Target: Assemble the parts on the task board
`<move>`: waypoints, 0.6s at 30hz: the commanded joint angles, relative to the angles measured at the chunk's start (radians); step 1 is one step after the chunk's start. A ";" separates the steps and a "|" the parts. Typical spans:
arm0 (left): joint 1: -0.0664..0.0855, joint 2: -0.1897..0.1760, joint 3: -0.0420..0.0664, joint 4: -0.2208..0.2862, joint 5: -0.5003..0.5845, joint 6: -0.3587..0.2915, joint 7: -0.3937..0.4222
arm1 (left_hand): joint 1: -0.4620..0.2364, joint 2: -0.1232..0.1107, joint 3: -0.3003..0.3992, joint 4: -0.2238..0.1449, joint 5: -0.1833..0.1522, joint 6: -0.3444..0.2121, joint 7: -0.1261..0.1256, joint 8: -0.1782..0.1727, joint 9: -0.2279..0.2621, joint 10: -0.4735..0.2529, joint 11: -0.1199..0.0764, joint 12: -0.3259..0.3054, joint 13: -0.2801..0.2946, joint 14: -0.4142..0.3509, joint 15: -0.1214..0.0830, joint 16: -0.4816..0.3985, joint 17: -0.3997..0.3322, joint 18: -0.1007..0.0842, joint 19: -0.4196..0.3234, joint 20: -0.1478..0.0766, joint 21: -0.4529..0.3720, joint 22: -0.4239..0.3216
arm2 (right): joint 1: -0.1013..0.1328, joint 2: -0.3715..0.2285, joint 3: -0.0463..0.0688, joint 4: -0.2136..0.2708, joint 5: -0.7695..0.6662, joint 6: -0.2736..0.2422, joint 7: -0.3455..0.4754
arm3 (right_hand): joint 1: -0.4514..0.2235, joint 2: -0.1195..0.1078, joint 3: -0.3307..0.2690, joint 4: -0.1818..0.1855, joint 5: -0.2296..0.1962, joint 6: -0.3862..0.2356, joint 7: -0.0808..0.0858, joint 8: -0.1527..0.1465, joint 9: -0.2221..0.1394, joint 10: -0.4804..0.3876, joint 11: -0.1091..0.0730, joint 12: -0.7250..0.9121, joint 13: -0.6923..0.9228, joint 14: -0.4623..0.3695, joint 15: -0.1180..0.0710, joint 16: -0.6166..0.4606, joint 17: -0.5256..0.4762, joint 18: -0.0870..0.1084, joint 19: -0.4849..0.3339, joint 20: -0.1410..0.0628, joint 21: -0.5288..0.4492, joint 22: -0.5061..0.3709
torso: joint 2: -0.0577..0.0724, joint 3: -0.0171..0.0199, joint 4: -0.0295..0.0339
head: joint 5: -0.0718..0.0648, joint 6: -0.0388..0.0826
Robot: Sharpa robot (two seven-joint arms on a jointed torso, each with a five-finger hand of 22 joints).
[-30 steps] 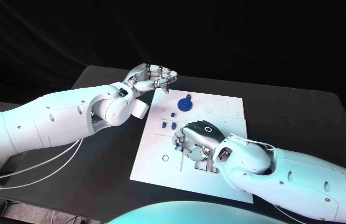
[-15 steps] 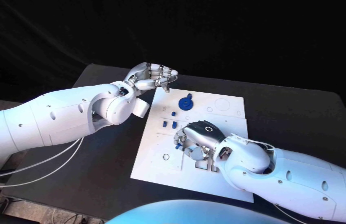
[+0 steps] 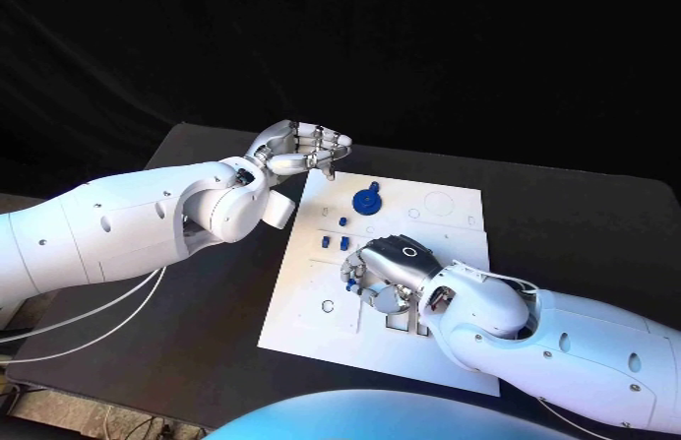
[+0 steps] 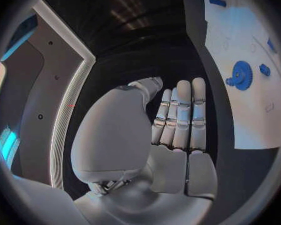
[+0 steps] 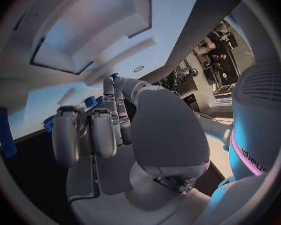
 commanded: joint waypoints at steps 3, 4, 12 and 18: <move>0.001 0.002 0.001 0.001 0.006 0.002 0.004 | -0.007 0.001 -0.006 0.002 0.002 -0.008 0.000 -0.003 -0.001 -0.006 -0.001 0.003 0.000 -0.009 0.000 -0.004 -0.001 0.013 -0.003 0.002 -0.006 -0.001 | -0.004 0.003 -0.003 -0.003 -0.011 0.044 0.006 | 0.000 0.009 0.005 -0.001 0.002 0.008 -0.001 0.003 0.002 0.003 -0.003 -0.002 -0.001 0.041 -0.007 -0.005 -0.001 -0.017 0.036 -0.006 0.004 0.186 | 0.000 -0.0003 -0.0003 | -0.001 -0.002; 0.001 0.002 0.001 0.001 0.006 0.002 0.004 | -0.007 0.001 -0.006 0.002 0.002 -0.008 0.000 -0.003 -0.001 -0.006 -0.001 0.003 0.000 -0.009 0.000 -0.004 -0.001 0.013 -0.003 0.002 -0.006 -0.001 | -0.004 0.004 -0.004 -0.004 -0.012 0.048 0.006 | -0.001 0.008 0.005 -0.002 0.002 0.008 -0.001 0.003 0.002 0.003 -0.003 -0.002 -0.001 0.041 -0.007 -0.006 -0.001 -0.017 0.036 -0.006 0.004 0.186 | 0.000 -0.0003 -0.0003 | -0.001 -0.002; 0.001 0.001 0.000 0.000 0.006 0.001 0.004 | -0.007 0.001 -0.006 0.002 0.002 -0.008 0.000 -0.003 -0.001 -0.006 -0.001 0.003 0.000 -0.009 0.000 -0.004 -0.001 0.013 -0.003 0.002 -0.006 -0.001 | -0.005 0.005 -0.006 -0.007 -0.017 0.075 -0.001 | -0.015 0.002 0.002 -0.004 -0.003 0.003 0.001 0.000 0.003 -0.001 0.000 -0.009 -0.004 0.041 -0.005 -0.006 -0.002 -0.017 0.036 -0.005 0.003 0.187 | 0.000 -0.0005 0.0001 | 0.000 -0.005; 0.001 0.001 0.000 0.000 0.006 0.001 0.003 | -0.006 0.002 -0.006 0.001 0.002 -0.009 0.000 -0.003 -0.001 -0.007 -0.001 0.004 0.000 -0.010 0.000 -0.004 -0.002 0.013 -0.003 0.002 -0.007 -0.002 | -0.005 0.002 -0.007 -0.007 -0.021 0.059 -0.009 | -0.039 -0.009 0.001 -0.003 0.001 -0.024 0.012 -0.019 -0.004 -0.024 0.010 -0.029 -0.013 0.040 0.003 -0.007 -0.005 -0.016 0.034 0.000 -0.001 0.186 | 0.000 -0.0003 0.0001 | -0.001 -0.006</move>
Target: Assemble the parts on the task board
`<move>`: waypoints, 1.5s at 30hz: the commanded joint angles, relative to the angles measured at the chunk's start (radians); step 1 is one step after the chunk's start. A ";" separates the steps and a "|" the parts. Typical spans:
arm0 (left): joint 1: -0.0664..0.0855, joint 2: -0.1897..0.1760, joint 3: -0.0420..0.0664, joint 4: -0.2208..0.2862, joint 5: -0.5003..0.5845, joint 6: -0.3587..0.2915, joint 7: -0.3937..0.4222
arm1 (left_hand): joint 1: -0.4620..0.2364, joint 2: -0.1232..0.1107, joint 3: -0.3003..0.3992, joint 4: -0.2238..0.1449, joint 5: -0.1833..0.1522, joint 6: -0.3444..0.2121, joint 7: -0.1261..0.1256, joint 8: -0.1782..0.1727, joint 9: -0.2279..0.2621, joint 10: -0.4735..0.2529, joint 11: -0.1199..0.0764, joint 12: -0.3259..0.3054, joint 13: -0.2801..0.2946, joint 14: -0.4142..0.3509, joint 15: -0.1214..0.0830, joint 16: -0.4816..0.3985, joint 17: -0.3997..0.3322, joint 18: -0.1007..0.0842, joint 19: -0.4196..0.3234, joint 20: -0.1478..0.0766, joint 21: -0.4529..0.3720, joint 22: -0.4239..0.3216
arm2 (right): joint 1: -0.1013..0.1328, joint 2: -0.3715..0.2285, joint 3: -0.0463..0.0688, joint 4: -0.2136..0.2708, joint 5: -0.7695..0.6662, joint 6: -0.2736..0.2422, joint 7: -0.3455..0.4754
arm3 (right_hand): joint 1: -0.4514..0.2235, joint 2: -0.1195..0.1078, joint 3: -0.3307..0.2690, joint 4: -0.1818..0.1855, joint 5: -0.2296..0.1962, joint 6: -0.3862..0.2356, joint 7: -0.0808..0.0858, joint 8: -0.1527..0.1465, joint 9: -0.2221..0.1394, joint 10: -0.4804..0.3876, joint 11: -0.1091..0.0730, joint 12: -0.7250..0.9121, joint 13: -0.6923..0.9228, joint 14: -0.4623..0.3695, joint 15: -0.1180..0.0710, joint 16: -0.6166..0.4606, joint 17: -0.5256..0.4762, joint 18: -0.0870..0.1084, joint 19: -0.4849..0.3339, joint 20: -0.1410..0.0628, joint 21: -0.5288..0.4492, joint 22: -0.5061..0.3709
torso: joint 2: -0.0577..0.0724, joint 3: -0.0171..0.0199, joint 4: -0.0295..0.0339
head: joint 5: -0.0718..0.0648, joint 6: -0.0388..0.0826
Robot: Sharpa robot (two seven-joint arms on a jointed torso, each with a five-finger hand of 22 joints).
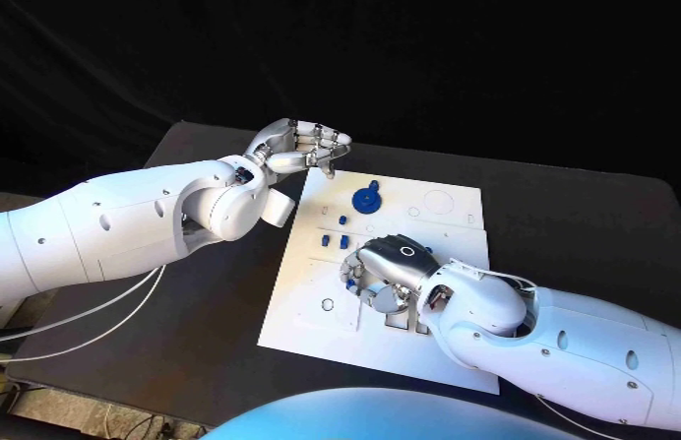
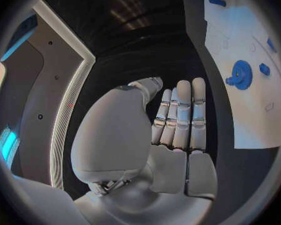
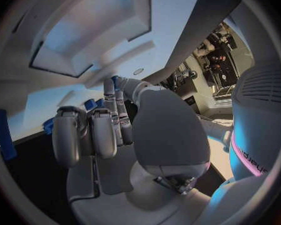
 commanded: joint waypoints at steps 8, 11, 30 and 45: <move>0.001 0.001 0.000 0.000 0.006 0.001 0.002 | -0.005 0.002 -0.006 0.001 0.002 -0.009 0.000 -0.003 -0.001 -0.008 -0.001 0.004 0.000 -0.010 0.000 -0.004 -0.002 0.013 -0.003 0.002 -0.007 -0.002 | -0.006 -0.008 -0.006 0.003 -0.016 -0.011 -0.014 | -0.065 -0.053 -0.016 0.005 -0.001 -0.129 0.046 -0.098 -0.051 -0.102 0.043 -0.047 -0.030 0.035 0.036 -0.008 -0.009 -0.007 0.014 0.029 -0.045 0.168 | 0.000 0.0003 -0.0004 | -0.002 0.000; 0.001 0.001 0.000 -0.001 0.006 0.002 0.002 | -0.005 0.002 -0.006 0.001 0.002 -0.009 0.000 -0.003 -0.001 -0.008 -0.001 0.004 0.000 -0.010 0.000 -0.004 -0.002 0.013 -0.003 0.002 -0.007 -0.002 | -0.006 -0.015 -0.006 0.012 -0.018 -0.024 -0.017 | -0.072 -0.063 -0.026 0.005 -0.004 -0.136 0.043 -0.107 -0.056 -0.116 0.044 -0.048 -0.034 0.033 0.037 -0.010 -0.013 -0.003 0.007 0.032 -0.062 0.160 | 0.000 0.0004 0.0000 | -0.003 0.001; 0.001 -0.004 -0.002 -0.004 0.006 0.005 -0.001 | -0.005 0.002 -0.007 0.000 0.002 -0.009 0.000 -0.002 0.000 -0.010 0.000 0.005 0.000 -0.011 0.001 -0.004 -0.002 0.013 -0.003 0.002 -0.008 -0.002 | 0.071 -0.225 0.017 0.153 0.038 -0.019 -0.051 | -0.088 -0.070 -0.053 0.013 0.001 -0.108 0.038 -0.101 -0.059 -0.131 0.042 -0.037 -0.038 0.030 0.036 -0.013 -0.022 -0.002 0.005 0.034 -0.067 0.158 | -0.001 0.0008 -0.0037 | -0.036 0.020; 0.000 -0.007 -0.004 -0.004 0.006 0.009 0.000 | -0.005 0.002 -0.007 0.001 0.002 -0.009 0.000 -0.002 0.000 -0.011 0.000 0.005 0.000 -0.011 0.001 -0.004 -0.002 0.013 -0.004 0.002 -0.008 -0.002 | 0.129 -0.330 0.021 0.118 0.077 0.147 -0.050 | -0.071 -0.061 -0.228 0.042 0.053 -0.115 0.023 -0.126 -0.081 -0.204 0.037 -0.020 -0.075 0.027 0.033 -0.018 -0.036 0.007 -0.010 0.030 -0.115 0.138 | 0.001 0.0021 -0.0002 | -0.053 0.033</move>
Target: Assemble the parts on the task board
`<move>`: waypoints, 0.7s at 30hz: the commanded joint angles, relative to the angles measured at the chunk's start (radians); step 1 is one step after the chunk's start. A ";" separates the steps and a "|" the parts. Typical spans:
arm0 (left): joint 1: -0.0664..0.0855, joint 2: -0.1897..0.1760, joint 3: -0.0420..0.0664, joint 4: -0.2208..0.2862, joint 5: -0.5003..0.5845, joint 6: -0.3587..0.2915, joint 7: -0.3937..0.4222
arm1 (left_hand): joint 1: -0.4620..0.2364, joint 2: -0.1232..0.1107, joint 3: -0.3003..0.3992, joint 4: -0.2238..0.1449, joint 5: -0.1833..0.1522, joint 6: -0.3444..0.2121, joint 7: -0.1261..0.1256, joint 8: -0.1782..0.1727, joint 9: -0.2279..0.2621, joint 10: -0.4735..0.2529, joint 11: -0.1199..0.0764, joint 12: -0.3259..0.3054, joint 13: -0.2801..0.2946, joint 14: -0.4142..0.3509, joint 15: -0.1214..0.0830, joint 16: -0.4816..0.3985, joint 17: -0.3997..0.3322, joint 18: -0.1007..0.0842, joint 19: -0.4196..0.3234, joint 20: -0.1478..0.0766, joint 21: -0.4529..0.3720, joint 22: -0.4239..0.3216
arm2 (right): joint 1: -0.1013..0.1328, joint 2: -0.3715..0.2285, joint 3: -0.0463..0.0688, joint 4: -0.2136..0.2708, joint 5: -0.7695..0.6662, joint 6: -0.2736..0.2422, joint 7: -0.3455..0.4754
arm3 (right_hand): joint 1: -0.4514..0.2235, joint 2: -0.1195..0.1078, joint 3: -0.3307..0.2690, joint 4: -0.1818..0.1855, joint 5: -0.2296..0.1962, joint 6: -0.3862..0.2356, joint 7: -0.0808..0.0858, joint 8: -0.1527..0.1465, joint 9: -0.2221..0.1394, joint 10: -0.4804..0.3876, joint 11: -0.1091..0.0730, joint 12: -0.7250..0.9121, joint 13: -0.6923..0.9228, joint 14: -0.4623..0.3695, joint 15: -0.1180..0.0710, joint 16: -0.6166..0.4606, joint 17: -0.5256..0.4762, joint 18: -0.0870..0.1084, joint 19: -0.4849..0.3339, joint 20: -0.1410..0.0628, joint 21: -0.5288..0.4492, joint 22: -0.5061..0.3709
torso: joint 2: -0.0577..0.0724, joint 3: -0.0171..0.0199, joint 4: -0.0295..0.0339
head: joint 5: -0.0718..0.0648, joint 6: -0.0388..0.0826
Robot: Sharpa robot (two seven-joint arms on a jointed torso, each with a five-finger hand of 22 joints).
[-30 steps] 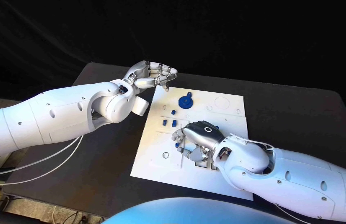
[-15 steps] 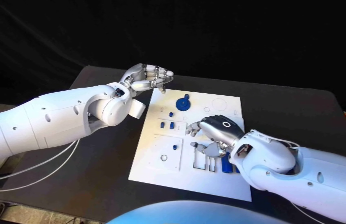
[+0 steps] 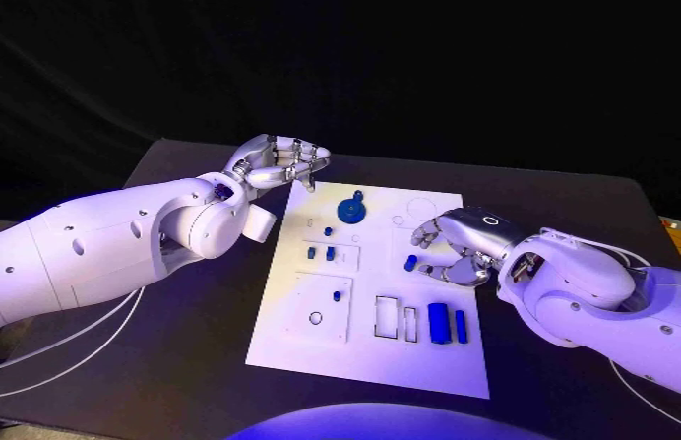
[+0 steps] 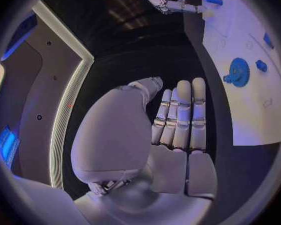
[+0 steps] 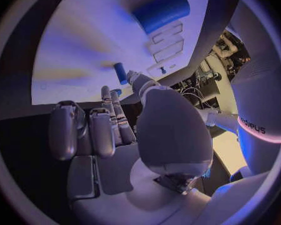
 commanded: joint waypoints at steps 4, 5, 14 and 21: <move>0.000 0.001 0.000 0.002 0.005 0.010 0.004 | -0.005 0.002 -0.008 0.001 0.002 -0.009 0.000 -0.002 0.000 -0.004 0.000 0.005 0.000 -0.004 0.001 -0.004 -0.001 0.013 -0.004 0.002 -0.005 -0.002 | -0.002 0.008 -0.002 -0.013 0.007 0.074 -0.003 | 0.024 0.013 -0.011 0.001 0.005 0.009 -0.011 -0.001 -0.002 -0.002 -0.004 0.014 -0.004 0.027 0.000 -0.010 -0.013 0.005 0.000 -0.001 0.007 0.142 | 0.001 -0.0008 0.0032 | -0.001 0.001; 0.000 0.001 0.000 0.002 0.005 0.010 0.004 | -0.005 0.002 -0.008 0.001 0.002 -0.009 0.000 -0.002 0.000 -0.004 0.000 0.005 0.000 -0.004 0.001 -0.004 -0.001 0.013 -0.004 0.002 -0.005 -0.002 | -0.002 0.011 -0.002 -0.017 0.007 0.073 -0.003 | 0.030 0.018 -0.011 0.001 0.005 0.012 -0.012 0.000 -0.003 0.001 -0.005 0.018 -0.005 0.027 -0.001 -0.011 -0.014 0.004 0.002 -0.002 0.012 0.144 | 0.001 -0.0011 0.0034 | 0.000 0.001; 0.000 -0.002 0.000 0.002 0.005 0.011 0.003 | -0.005 0.002 -0.008 0.001 0.002 -0.009 0.000 -0.002 0.000 -0.004 0.000 0.005 0.000 -0.004 0.001 -0.004 -0.001 0.013 -0.004 0.002 -0.005 -0.002 | -0.011 0.038 -0.005 -0.033 0.006 0.049 0.002 | 0.051 0.041 0.003 0.008 -0.003 0.028 -0.014 0.001 -0.008 0.033 -0.010 0.035 -0.011 0.027 -0.006 -0.016 -0.025 0.000 0.013 -0.007 0.031 0.153 | 0.002 -0.0013 0.0030 | 0.004 -0.002; 0.000 -0.003 0.000 0.002 0.005 0.011 0.003 | -0.005 0.002 -0.008 0.001 0.002 -0.009 0.000 -0.002 0.000 -0.004 0.000 0.005 0.000 -0.004 0.001 -0.004 -0.001 0.013 -0.004 0.002 -0.005 -0.002 | -0.017 0.050 -0.006 -0.035 0.006 0.022 0.005 | 0.062 0.051 0.024 0.014 -0.009 0.037 -0.016 -0.001 -0.014 0.066 -0.015 0.041 -0.016 0.028 -0.010 -0.017 -0.029 -0.005 0.025 -0.011 0.056 0.165 | 0.001 -0.0008 0.0023 | 0.005 -0.005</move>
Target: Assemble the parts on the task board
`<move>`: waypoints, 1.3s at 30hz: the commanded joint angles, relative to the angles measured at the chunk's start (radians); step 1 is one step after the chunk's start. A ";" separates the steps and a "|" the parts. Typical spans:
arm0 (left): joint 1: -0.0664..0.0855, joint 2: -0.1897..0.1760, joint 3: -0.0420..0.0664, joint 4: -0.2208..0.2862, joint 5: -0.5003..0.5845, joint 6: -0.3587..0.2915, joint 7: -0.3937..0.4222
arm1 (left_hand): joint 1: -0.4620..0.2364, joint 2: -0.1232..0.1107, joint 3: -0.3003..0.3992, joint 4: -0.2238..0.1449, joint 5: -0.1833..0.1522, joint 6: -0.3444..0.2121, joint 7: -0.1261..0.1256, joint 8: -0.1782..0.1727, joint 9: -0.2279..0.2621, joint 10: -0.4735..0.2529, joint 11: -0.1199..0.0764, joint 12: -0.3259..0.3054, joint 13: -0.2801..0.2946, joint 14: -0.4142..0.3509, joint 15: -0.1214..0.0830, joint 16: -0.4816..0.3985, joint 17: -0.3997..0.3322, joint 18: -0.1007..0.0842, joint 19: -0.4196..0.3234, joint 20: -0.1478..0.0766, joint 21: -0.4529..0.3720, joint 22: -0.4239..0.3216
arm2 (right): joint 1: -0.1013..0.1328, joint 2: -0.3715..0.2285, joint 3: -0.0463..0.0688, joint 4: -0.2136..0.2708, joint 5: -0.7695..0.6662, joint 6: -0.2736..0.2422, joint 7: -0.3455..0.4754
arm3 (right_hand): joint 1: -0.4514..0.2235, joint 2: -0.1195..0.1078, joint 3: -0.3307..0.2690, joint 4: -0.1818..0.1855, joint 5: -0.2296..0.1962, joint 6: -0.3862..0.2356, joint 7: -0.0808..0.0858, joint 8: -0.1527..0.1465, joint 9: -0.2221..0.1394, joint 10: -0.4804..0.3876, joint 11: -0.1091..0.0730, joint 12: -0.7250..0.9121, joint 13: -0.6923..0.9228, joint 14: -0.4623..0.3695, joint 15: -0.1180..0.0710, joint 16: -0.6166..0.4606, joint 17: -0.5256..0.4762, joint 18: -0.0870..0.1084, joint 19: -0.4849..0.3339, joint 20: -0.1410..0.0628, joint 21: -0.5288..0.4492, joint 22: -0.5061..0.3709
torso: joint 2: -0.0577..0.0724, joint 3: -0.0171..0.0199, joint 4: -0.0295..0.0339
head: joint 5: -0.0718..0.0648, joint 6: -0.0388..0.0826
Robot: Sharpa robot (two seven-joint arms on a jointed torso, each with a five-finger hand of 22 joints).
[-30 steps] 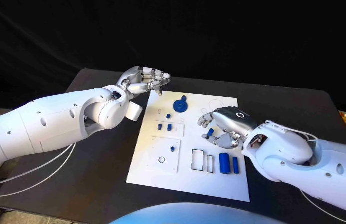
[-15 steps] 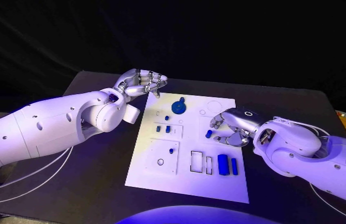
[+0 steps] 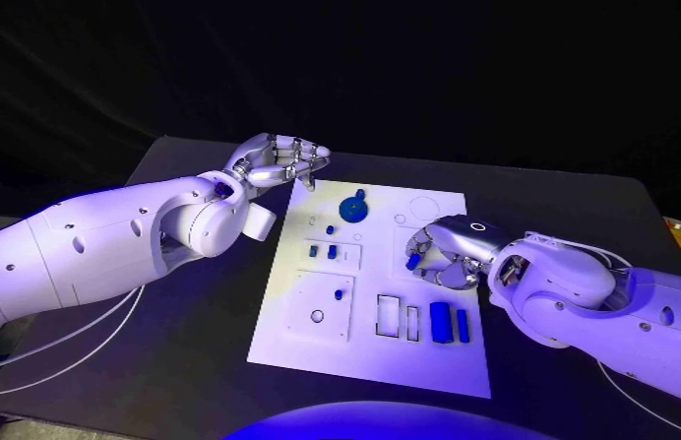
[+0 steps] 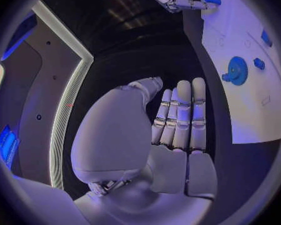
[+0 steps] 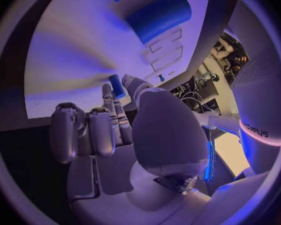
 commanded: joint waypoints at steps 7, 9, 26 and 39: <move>0.001 0.001 0.001 0.001 0.005 0.012 0.003 | -0.005 0.002 -0.008 0.001 0.002 -0.009 0.000 -0.002 0.000 -0.004 0.000 0.005 0.000 -0.004 0.001 -0.004 -0.001 0.013 -0.004 0.002 -0.005 -0.001 | -0.003 0.006 0.000 -0.003 -0.004 -0.015 0.004 | 0.010 -0.001 0.031 0.010 -0.010 0.025 -0.002 0.002 -0.004 0.047 -0.006 0.004 -0.006 0.031 -0.014 -0.002 0.000 -0.009 0.030 -0.011 0.025 0.174 | -0.001 0.0010 -0.0017 | 0.002 -0.003; 0.001 0.001 0.000 0.001 0.005 0.012 0.002 | -0.005 0.002 -0.008 0.001 0.002 -0.009 0.000 -0.002 0.000 -0.004 0.000 0.005 0.000 -0.004 0.001 -0.004 -0.001 0.013 -0.004 0.002 -0.005 -0.001 | -0.003 0.007 0.000 -0.005 -0.004 -0.015 0.004 | 0.011 0.001 0.039 0.013 -0.013 0.030 -0.004 0.004 -0.005 0.058 -0.008 0.003 -0.007 0.031 -0.016 -0.001 0.001 -0.010 0.032 -0.012 0.029 0.176 | -0.001 0.0010 -0.0017 | 0.002 -0.003; 0.001 0.002 0.000 -0.001 0.005 0.013 0.001 | -0.006 0.004 -0.011 0.001 0.002 -0.009 0.000 -0.001 0.000 -0.008 0.000 0.010 0.001 -0.006 0.002 -0.003 -0.001 0.013 -0.004 0.004 -0.008 -0.003 | -0.005 0.017 0.000 -0.010 -0.014 -0.080 -0.010 | 0.048 0.068 0.176 -0.004 -0.132 0.135 -0.029 0.073 0.032 0.163 -0.033 -0.021 -0.010 0.035 -0.037 0.004 0.001 -0.018 0.046 -0.031 0.064 0.196 | 0.000 -0.0005 -0.0007 | 0.000 -0.008; 0.000 0.006 0.000 -0.009 0.006 0.013 0.002 | -0.006 0.005 -0.011 0.001 0.002 -0.009 0.000 0.000 0.000 -0.011 0.000 0.011 0.001 -0.007 0.002 -0.003 -0.002 0.013 -0.004 0.004 -0.009 -0.003 | 0.009 -0.021 0.003 0.069 0.011 -0.117 -0.008 | 0.038 0.048 0.191 -0.019 -0.129 0.129 -0.027 0.086 0.047 0.165 -0.031 -0.043 -0.013 0.034 -0.037 0.002 -0.004 -0.017 0.045 -0.033 0.060 0.195 | -0.006 -0.0010 -0.0017 | 0.002 -0.006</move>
